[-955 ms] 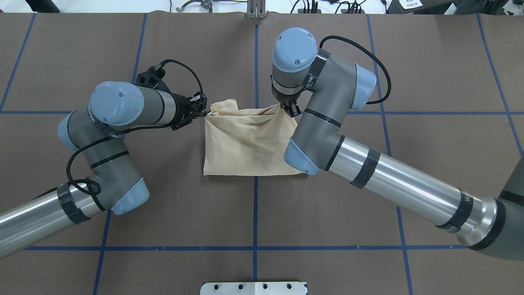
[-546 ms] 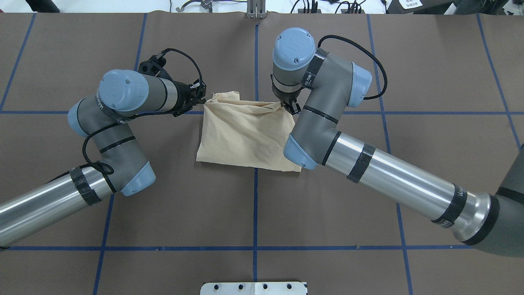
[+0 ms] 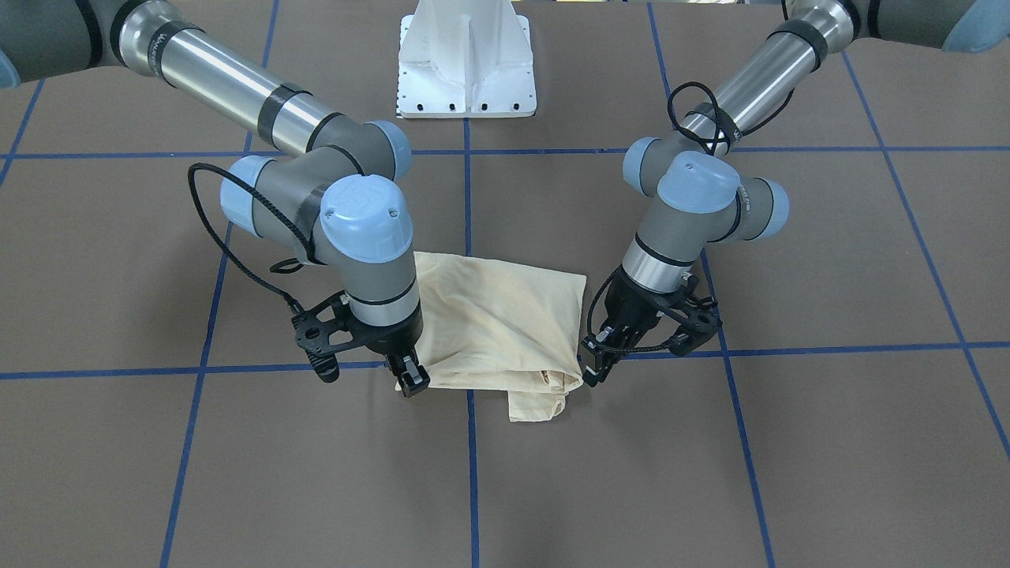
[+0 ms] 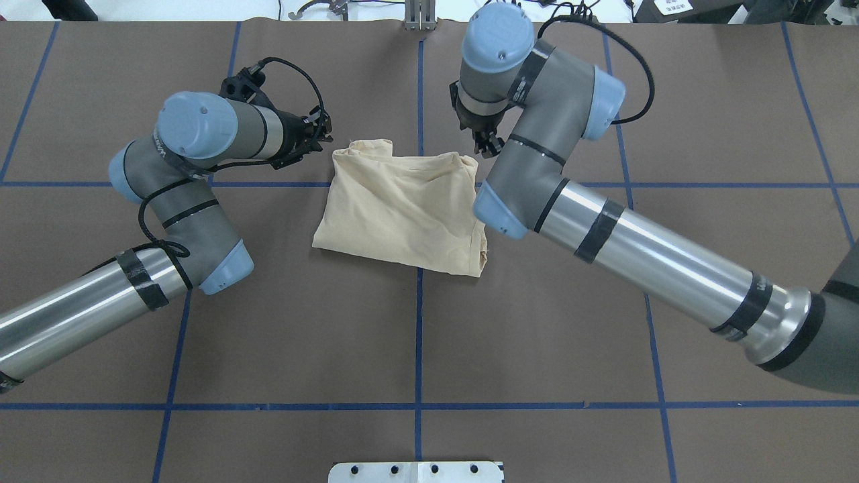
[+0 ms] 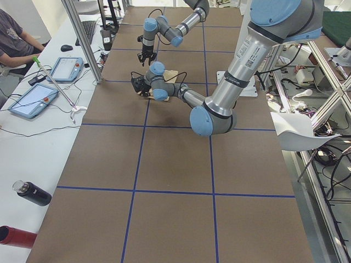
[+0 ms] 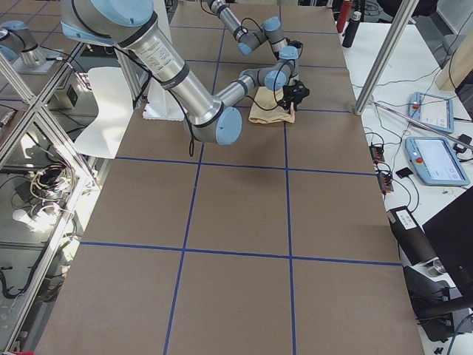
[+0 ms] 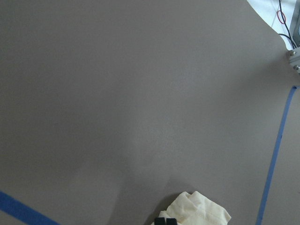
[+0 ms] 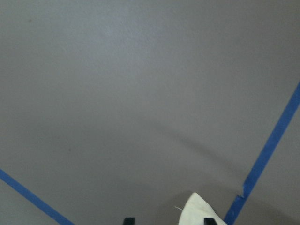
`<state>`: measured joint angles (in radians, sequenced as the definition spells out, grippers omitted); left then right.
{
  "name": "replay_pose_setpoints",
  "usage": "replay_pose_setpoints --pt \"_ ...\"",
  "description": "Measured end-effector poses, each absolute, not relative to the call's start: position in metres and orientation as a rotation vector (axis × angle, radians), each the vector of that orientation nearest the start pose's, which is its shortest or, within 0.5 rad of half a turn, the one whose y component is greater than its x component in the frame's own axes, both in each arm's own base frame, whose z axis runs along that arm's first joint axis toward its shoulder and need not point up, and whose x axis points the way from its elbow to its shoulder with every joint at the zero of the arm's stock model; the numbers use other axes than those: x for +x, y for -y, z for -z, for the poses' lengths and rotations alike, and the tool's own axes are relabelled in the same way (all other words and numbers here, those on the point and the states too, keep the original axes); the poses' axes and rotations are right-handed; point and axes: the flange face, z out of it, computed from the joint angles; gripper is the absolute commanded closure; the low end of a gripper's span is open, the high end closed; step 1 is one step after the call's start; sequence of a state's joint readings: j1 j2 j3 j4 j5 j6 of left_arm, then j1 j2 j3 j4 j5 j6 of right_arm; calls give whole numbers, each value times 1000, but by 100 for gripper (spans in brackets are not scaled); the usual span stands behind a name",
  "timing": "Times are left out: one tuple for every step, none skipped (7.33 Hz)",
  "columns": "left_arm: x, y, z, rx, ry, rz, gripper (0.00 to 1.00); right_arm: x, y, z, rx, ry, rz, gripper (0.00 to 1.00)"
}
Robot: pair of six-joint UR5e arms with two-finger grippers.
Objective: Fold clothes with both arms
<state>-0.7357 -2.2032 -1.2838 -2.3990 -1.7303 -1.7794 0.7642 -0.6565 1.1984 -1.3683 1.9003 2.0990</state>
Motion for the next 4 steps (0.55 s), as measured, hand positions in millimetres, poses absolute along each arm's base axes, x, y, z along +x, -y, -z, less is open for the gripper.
replay_pose_setpoints --pt "464 600 -319 196 -1197 737 48 -489 652 -223 -257 820 -1086 0" --pt "451 609 -318 219 -1194 719 49 -473 662 -229 -254 823 -1063 0" --pt "437 615 -320 232 -1188 660 49 -457 668 -239 -236 822 -1027 0" --pt "414 615 -329 241 -1181 551 49 -432 671 -260 -197 820 -956 0"
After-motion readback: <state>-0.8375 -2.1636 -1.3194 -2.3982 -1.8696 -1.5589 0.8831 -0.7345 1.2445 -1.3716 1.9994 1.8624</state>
